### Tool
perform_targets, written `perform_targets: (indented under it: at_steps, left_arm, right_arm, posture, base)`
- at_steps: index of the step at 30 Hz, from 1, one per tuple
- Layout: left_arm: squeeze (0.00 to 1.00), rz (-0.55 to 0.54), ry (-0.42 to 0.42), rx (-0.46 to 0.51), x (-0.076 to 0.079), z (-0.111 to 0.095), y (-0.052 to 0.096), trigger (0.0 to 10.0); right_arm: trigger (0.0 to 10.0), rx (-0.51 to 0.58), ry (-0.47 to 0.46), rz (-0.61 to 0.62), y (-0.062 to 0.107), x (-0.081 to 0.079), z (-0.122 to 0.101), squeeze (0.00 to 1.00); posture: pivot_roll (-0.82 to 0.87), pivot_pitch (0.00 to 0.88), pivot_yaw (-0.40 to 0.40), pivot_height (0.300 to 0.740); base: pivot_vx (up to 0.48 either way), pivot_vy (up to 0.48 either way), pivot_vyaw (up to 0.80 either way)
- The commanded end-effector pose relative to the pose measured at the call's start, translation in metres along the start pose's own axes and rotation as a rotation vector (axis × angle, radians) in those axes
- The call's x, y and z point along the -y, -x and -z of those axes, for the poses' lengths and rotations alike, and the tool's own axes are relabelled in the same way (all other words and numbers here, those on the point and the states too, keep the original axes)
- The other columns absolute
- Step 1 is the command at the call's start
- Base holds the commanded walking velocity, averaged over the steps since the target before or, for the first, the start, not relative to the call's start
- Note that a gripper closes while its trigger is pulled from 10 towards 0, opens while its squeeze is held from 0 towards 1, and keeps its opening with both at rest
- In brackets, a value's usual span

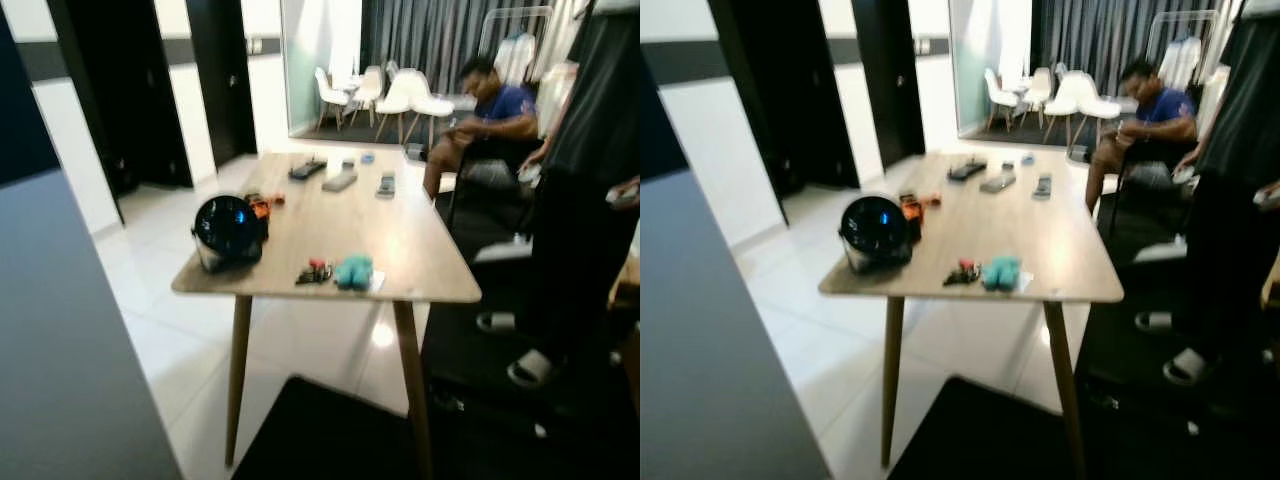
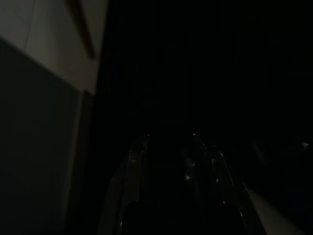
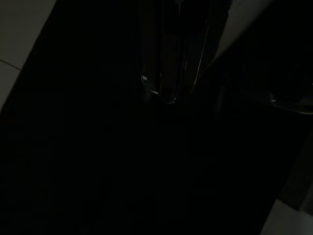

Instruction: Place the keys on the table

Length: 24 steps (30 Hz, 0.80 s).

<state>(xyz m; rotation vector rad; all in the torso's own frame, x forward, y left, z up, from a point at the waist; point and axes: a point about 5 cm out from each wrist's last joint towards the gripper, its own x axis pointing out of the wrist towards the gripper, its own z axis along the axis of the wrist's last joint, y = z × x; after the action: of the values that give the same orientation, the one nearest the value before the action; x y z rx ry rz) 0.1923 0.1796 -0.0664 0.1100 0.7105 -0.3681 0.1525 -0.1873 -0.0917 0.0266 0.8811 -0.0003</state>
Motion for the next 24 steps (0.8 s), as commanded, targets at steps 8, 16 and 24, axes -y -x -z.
perform_targets:
  at_steps: [8,16,24]
  left_arm:
    - [0.0,-0.009,-0.013,0.006,-0.0026,-0.0022,0.0001,10.0]
    - [0.0,-0.023,-0.004,0.01,-0.0039,-0.0017,0.0007,10.0]
    - [0.0,-0.076,0.043,0.019,-0.0066,-0.004,-0.0006,10.0]
  right_arm:
    - [10.0,0.003,0.003,0.0,-0.0003,-0.0015,-0.0005,0.0]
    - [10.0,0.002,0.01,-0.002,-0.0004,-0.0017,-0.0008,0.0]
    - [10.0,0.019,0.046,-0.031,-0.0007,-0.0028,-0.0037,0.0]
  posture:
    - [0.05,0.038,0.03,0.74]
    - [0.05,0.036,0.029,0.74]
    - [0.05,0.025,0.028,0.74]
  base:
    - [0.0,0.0,0.0]
    - [0.0,0.0,0.0]
    - [0.0,0.0,0.0]
